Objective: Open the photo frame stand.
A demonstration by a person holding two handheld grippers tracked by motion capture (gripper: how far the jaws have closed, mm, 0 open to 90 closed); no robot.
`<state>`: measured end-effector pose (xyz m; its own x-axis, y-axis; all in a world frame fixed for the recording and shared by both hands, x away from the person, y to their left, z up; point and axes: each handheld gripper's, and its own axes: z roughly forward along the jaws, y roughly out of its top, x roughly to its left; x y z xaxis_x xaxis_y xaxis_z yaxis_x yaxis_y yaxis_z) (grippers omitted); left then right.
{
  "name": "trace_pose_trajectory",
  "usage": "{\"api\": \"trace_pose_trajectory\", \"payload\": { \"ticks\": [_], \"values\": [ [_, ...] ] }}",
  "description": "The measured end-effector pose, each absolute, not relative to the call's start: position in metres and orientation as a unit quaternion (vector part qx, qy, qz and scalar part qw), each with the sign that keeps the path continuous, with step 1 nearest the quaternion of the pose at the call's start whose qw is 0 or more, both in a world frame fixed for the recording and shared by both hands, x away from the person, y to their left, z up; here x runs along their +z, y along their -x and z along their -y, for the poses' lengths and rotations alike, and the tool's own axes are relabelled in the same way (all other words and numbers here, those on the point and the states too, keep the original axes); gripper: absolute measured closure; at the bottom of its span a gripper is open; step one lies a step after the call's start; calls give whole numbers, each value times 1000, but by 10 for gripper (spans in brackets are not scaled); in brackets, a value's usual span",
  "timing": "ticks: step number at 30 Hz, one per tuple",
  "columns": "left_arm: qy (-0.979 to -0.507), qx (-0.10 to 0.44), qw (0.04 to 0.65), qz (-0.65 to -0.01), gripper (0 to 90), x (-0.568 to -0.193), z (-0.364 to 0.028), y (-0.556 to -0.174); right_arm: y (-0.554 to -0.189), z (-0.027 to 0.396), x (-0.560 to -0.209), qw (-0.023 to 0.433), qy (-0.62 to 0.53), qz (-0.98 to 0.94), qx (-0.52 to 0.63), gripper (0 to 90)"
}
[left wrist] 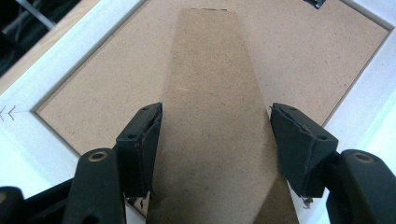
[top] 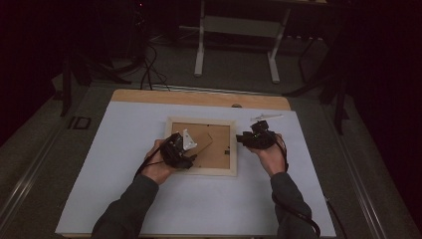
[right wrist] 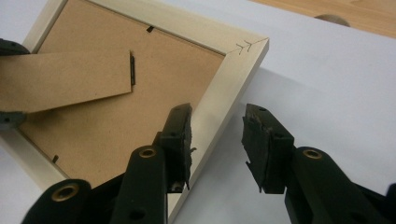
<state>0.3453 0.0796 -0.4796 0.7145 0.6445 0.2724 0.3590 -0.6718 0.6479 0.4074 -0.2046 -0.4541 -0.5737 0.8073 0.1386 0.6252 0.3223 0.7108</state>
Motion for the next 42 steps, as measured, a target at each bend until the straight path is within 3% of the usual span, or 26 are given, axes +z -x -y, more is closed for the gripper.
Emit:
{"api": "trace_pose_trajectory", "payload": {
  "ticks": [11, 23, 34, 42],
  "values": [
    [-872, 292, 291, -265, 379, -480, -76, -332, -419, 206, -457, 105, -455, -798, 381, 551],
    [-862, 325, 303, -244, 379, -482, -77, -321, -432, 206, -455, 58, -453, -792, 405, 494],
    [-853, 360, 309, -217, 379, -483, -76, -312, -442, 206, -457, 29, -460, -784, 416, 495],
    [-851, 353, 320, -220, 378, -485, -81, -313, -442, 210, -455, 15, -460, -780, 424, 568]
  ]
}}
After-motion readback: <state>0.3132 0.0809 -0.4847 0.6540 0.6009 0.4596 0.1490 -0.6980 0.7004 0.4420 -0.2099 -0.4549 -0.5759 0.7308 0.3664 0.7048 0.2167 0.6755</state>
